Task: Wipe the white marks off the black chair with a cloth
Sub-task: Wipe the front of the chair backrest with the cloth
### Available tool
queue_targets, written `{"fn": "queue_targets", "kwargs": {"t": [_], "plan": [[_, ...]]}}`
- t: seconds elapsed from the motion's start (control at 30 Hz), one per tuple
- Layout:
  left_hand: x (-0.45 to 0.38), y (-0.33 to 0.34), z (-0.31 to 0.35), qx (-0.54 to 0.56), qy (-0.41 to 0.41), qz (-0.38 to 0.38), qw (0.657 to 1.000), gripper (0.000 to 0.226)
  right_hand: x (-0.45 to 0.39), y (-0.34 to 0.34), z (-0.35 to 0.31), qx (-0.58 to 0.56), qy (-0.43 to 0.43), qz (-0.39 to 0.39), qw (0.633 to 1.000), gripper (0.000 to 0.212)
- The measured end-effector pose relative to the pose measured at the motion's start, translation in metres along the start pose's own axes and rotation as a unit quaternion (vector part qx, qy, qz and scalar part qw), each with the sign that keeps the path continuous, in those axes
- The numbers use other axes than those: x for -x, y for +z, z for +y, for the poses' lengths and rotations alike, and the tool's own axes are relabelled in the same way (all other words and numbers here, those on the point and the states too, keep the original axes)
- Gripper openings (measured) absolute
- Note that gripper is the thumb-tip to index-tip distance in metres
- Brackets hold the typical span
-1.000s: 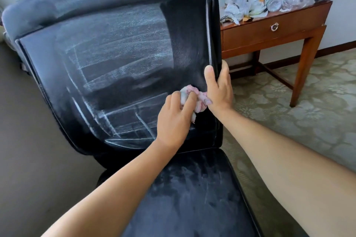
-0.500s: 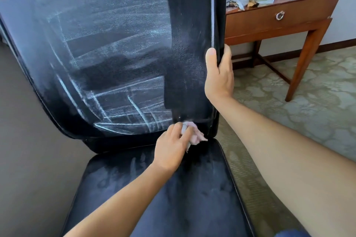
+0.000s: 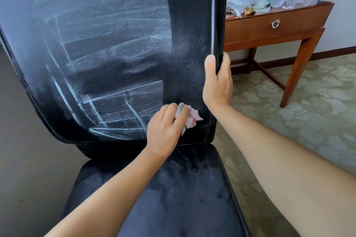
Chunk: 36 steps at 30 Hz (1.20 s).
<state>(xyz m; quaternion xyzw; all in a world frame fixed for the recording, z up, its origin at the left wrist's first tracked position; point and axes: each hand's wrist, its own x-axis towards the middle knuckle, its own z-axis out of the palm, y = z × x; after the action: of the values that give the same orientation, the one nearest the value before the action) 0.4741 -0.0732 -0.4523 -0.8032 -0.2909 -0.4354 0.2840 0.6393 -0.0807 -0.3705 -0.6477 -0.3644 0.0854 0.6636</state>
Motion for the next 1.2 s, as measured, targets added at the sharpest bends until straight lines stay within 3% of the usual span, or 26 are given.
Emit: {"fn": "queue_targets", "kwargs": {"t": [0.1, 0.2, 0.27, 0.33, 0.4, 0.5, 0.6, 0.67, 0.83, 1.0, 1.13, 1.2], "plan": [[0.012, 0.008, -0.004, 0.015, 0.005, -0.014, 1.000, 0.020, 0.000, 0.001, 0.000, 0.008, 0.005, 0.002, 1.000, 0.063], [0.066, 0.017, -0.006, 0.045, 0.030, -0.137, 0.989, 0.022, 0.000, -0.001, -0.002, 0.010, 0.008, 0.007, 1.000, 0.063], [0.104, 0.015, -0.006, 0.075, -0.028, -0.210, 0.974, 0.034, 0.001, 0.000, -0.002, 0.016, 0.000, 0.012, 1.000, 0.068], [0.112, 0.006, -0.003, 0.091, -0.053, -0.216, 0.971, 0.022, 0.000, 0.001, 0.000, 0.016, 0.001, 0.017, 1.000, 0.069], [0.089, -0.010, -0.001, 0.096, -0.030, -0.174, 0.980, 0.021, 0.000, 0.002, -0.001, 0.011, 0.005, 0.015, 1.000, 0.067], [0.019, -0.040, -0.007, 0.054, -0.023, -0.029, 0.998, 0.016, 0.000, 0.002, -0.001, -0.002, 0.001, 0.019, 1.000, 0.070], [-0.045, -0.064, -0.027, 0.012, -0.047, 0.096, 0.994, 0.013, 0.000, 0.000, 0.000, -0.004, -0.003, 0.022, 1.000, 0.072], [-0.070, -0.065, -0.047, -0.024, -0.046, 0.125, 0.991, 0.018, 0.000, 0.001, 0.000, -0.001, -0.004, 0.024, 1.000, 0.074], [-0.056, -0.031, -0.059, -0.033, -0.029, 0.021, 0.999, 0.017, 0.000, 0.002, -0.002, 0.001, -0.001, 0.031, 1.000, 0.075], [-0.024, -0.017, -0.045, -0.021, -0.048, 0.004, 0.999, 0.024, 0.000, 0.003, -0.002, 0.002, -0.008, 0.039, 0.999, 0.076], [0.033, -0.002, -0.030, 0.009, -0.049, -0.090, 0.995, 0.034, -0.001, 0.003, -0.002, 0.002, -0.003, 0.037, 0.999, 0.075], [0.074, 0.009, -0.020, -0.003, -0.062, -0.196, 0.979, 0.041, 0.000, 0.002, -0.003, 0.002, -0.007, 0.034, 0.999, 0.075]]}}
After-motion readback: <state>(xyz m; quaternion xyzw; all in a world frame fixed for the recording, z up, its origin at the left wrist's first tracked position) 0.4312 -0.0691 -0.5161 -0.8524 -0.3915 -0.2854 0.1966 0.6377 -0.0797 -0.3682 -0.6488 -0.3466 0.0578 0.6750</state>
